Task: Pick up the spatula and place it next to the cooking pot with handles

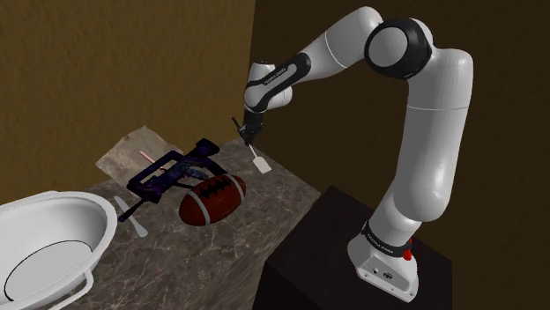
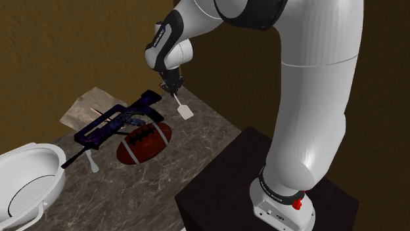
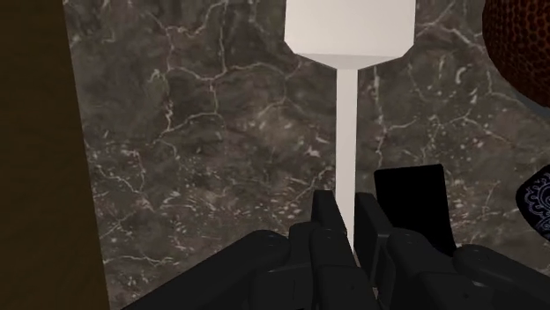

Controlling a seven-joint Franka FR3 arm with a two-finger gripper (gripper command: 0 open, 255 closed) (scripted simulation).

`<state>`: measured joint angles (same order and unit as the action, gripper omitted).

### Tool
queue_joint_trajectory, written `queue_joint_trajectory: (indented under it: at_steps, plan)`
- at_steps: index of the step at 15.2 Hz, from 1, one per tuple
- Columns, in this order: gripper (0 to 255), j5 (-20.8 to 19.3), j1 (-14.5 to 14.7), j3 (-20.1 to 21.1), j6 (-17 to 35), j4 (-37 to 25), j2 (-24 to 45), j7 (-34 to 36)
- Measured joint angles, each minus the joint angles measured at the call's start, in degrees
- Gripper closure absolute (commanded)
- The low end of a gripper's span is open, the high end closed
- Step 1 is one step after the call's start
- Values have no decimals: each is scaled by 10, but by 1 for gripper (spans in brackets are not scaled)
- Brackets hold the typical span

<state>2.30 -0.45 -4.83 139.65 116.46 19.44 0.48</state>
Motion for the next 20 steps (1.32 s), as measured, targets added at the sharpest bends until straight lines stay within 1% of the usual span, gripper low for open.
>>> queue_joint_trajectory:
  at_steps: [5,7,12,20]
  plan:
    - [255,-4,2,-1,-30,-5,-25,4]
    - [255,-8,12,2,-31,4,-36,19]
    - [255,-23,54,19,-19,56,-74,87]
    - [255,-44,122,57,-7,98,-103,207]
